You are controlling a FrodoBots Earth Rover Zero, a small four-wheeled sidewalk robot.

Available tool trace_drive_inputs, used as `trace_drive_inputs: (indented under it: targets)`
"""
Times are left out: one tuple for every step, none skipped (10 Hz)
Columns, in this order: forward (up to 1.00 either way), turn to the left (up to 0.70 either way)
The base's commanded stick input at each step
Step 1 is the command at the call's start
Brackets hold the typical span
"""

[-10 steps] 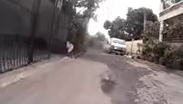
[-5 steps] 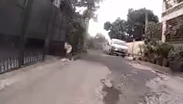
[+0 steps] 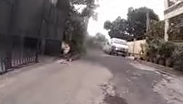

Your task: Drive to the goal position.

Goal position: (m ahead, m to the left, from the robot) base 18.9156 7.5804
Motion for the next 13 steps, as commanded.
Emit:
trace_drive_inputs:
  targets:
    - [0.70,0.00]
    - [0.70,0.00]
    - [0.70,0.00]
    - [0.70,0.00]
    - [0.70,0.00]
    - [0.70,0.00]
    - [0.70,0.00]
    - [0.70,0.00]
    - [0.70,0.00]
    - [0.70,-0.02]
    - [0.70,-0.09]
    - [0.70,-0.14]
    - [0.70,-0.14]
